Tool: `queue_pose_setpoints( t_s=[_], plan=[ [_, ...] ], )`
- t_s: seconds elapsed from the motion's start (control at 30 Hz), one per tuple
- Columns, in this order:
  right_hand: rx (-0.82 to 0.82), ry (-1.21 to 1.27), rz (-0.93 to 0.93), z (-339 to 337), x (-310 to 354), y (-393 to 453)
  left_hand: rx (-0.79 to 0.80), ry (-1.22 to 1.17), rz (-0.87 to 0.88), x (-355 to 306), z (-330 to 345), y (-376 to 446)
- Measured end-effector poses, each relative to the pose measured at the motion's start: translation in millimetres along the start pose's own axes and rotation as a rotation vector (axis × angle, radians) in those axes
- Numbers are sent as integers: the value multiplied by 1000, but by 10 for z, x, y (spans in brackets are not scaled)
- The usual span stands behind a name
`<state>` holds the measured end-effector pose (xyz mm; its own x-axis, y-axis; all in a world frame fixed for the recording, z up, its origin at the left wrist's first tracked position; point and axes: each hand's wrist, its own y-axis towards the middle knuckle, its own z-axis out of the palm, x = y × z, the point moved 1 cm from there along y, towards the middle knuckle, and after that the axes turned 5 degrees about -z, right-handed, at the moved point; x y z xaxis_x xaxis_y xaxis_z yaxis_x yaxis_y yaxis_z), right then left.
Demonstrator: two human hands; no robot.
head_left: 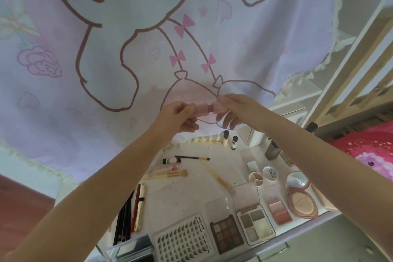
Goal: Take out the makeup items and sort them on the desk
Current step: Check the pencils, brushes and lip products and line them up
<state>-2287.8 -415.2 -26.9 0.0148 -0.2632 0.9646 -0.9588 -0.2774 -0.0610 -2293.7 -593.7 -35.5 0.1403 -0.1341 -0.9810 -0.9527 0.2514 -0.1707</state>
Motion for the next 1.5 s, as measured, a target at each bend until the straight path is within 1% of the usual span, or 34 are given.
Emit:
queue_pose_setpoints(
  t_s=[0.07,0.3,0.47,0.63,0.73,0.8,0.9,1.07,1.2,1.37,1.5],
  plan=[
    [-26,-51,-16,15,-2,24,-10,8,2,1,-31,-6],
    [-70,32,-137,53,-65,70,-10,-18,-22,50,-119,-29],
    [-63,-48,-204,134,-93,66,39,-108,-160,109,-175,-44],
    [-6,-99,-184,217,-50,126,41,-153,-230,131,-284,-30],
    [54,91,-103,287,-21,183,23,-138,-240,134,-372,-14],
    [74,133,-40,344,1,231,16,-117,-242,137,-433,-9],
    [66,79,-30,415,10,296,16,-98,-243,146,-514,-7],
    [32,83,-65,465,-17,368,7,-106,-249,185,-593,13],
    [10,-22,-107,490,-47,368,9,-132,-276,272,-614,43],
    [24,-90,-36,456,-43,289,42,-163,-317,399,-547,121],
    [1,-85,38,384,-114,258,68,-197,-328,516,-423,185]
  ],
)
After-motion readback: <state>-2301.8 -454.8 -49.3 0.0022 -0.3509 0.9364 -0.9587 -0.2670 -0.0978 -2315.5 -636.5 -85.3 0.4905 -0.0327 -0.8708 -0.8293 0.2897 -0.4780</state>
